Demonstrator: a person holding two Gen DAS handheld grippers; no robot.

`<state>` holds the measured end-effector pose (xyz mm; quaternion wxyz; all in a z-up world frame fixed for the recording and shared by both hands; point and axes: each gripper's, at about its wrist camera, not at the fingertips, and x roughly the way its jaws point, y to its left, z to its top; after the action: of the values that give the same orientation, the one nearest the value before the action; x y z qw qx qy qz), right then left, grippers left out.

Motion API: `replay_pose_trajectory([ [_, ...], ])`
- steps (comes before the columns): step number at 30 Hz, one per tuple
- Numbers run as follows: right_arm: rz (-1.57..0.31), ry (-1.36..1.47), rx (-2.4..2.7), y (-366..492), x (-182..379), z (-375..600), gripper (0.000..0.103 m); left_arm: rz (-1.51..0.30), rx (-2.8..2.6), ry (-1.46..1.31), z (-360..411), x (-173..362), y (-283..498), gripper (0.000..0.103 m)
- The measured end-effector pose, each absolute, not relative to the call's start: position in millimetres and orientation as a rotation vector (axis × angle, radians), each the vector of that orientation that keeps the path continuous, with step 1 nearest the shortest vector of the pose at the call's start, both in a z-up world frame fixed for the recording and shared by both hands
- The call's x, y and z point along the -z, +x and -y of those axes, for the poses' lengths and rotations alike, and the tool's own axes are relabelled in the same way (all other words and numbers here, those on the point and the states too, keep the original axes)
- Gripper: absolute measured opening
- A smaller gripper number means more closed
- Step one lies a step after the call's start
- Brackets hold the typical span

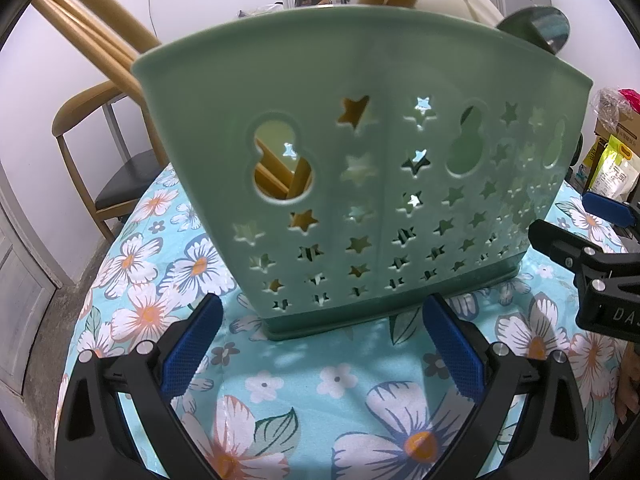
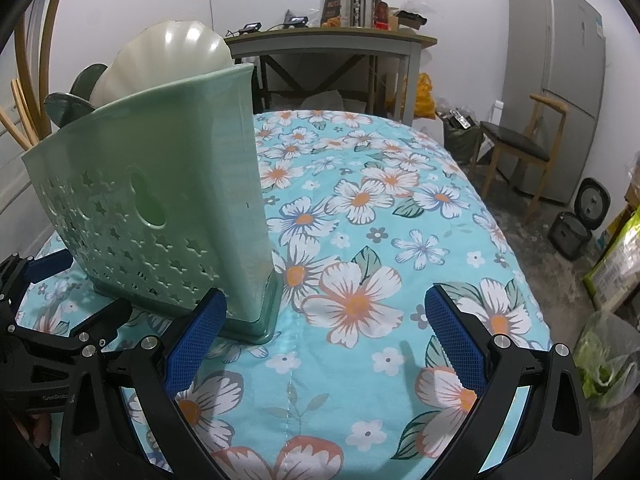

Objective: Organize utensils

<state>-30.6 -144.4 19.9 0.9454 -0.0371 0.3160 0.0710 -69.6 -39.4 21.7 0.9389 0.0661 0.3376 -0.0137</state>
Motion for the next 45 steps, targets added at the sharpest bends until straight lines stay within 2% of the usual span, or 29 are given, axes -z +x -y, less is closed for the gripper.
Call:
replay_pose_trajectory([
  [45, -0.707, -0.05, -0.123, -21.1, -12.6, 149.9, 0.096, -0.691, 0.028, 0.139, 36.7, -20.4, -71.5, 0.098],
])
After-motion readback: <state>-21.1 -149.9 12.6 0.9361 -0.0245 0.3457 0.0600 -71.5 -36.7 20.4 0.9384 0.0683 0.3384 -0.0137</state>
